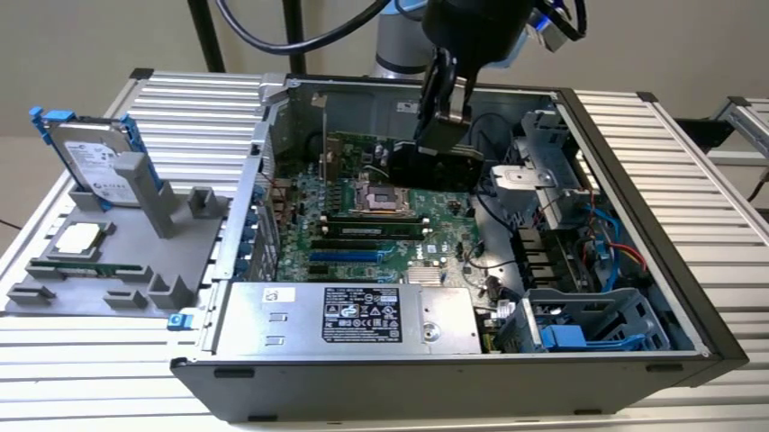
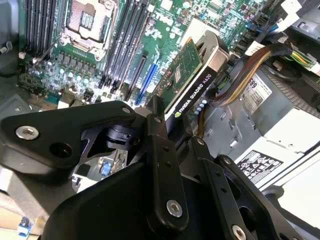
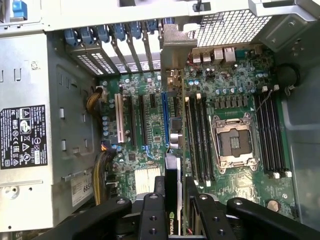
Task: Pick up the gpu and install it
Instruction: 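Insert the gpu into the slot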
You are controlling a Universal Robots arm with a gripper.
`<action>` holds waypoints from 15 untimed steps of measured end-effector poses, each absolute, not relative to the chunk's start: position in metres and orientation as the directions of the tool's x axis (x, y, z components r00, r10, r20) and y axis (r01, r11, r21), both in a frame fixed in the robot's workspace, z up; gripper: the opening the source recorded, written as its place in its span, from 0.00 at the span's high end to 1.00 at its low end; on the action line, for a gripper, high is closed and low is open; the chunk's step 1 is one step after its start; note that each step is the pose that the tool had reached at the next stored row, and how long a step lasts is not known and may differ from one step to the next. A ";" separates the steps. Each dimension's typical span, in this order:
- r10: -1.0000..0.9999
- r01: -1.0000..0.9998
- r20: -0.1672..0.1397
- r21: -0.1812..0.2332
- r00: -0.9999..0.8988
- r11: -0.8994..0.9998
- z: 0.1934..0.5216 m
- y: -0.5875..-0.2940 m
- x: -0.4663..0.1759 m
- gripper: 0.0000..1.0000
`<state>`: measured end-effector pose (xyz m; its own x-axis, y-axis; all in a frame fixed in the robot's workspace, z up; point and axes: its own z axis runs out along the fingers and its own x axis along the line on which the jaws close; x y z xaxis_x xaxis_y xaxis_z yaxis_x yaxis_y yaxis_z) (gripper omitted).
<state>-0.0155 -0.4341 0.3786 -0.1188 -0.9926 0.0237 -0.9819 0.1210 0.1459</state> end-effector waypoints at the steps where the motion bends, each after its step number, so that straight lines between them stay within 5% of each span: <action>1: -0.993 -0.982 0.024 0.146 -0.119 0.121 0.378 -0.434 -0.015 1.00; 15: -0.993 -0.982 0.024 0.146 -0.119 0.121 0.375 -0.434 -0.015 1.00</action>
